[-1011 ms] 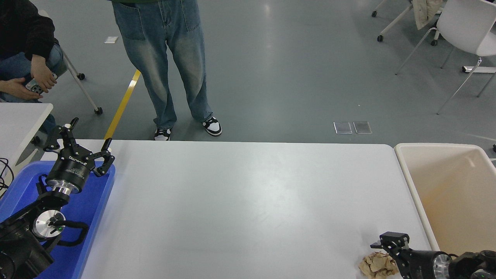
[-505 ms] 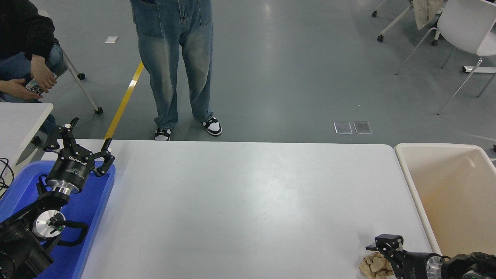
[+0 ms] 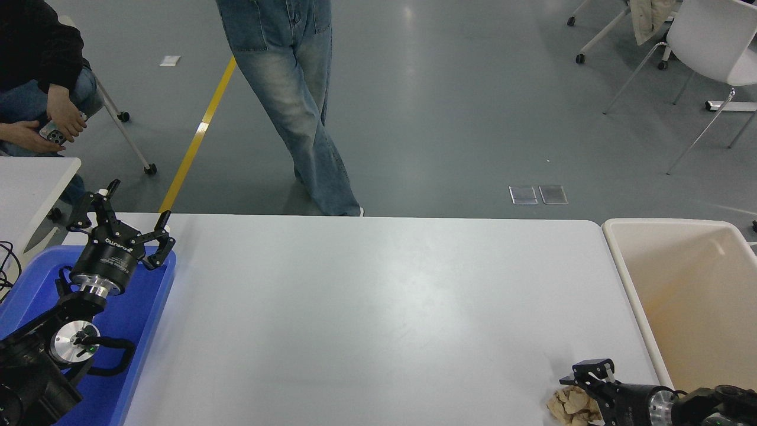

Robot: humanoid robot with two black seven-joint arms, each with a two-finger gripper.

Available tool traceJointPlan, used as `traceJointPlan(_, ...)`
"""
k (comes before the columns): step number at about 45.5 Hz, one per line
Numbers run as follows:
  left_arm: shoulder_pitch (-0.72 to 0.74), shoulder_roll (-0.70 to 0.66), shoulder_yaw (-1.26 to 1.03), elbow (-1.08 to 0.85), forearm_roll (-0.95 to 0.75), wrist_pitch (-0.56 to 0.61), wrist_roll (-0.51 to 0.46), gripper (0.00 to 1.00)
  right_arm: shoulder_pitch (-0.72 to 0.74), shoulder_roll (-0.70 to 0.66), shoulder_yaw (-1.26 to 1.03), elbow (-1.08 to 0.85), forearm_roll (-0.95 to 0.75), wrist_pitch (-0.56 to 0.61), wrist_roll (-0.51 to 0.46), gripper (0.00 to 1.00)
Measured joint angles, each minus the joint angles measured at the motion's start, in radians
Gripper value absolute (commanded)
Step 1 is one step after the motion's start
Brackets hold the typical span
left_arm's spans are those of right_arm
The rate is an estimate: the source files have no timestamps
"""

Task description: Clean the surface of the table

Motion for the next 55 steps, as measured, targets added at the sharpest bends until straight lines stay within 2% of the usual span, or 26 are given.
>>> traceJointPlan(2,0.0,0.0,0.0,0.0,0.0,0.0,0.0,1.0,-0.001,0.0,-0.001,0.0,-0.011,0.0,0.0,0.17)
traceJointPlan(3,0.0,0.0,0.0,0.0,0.0,0.0,0.0,1.0,-0.001,0.0,-0.001,0.0,-0.023,0.0,0.0,0.03)
traceJointPlan(4,0.0,0.0,0.0,0.0,0.0,0.0,0.0,1.0,-0.001,0.0,-0.002,0.0,-0.027,0.0,0.0,0.0)
traceJointPlan(16,0.0,0.0,0.0,0.0,0.0,0.0,0.0,1.0,-0.003,-0.001,-0.006,-0.006,-0.091,0.009,-0.002,0.0)
traceJointPlan(34,0.0,0.0,0.0,0.0,0.0,0.0,0.0,1.0,0.006,-0.018,0.011,-0.011,-0.091,0.052,-0.012,0.0)
traceJointPlan(44,0.0,0.0,0.0,0.0,0.0,0.0,0.0,1.0,0.019,-0.108,0.04,0.042,-0.049,0.139,-0.015,0.0)
traceJointPlan(55,0.0,0.0,0.0,0.0,0.0,0.0,0.0,1.0,0.026,-0.254,0.082,0.151,-0.03,0.177,-0.015,0.0)
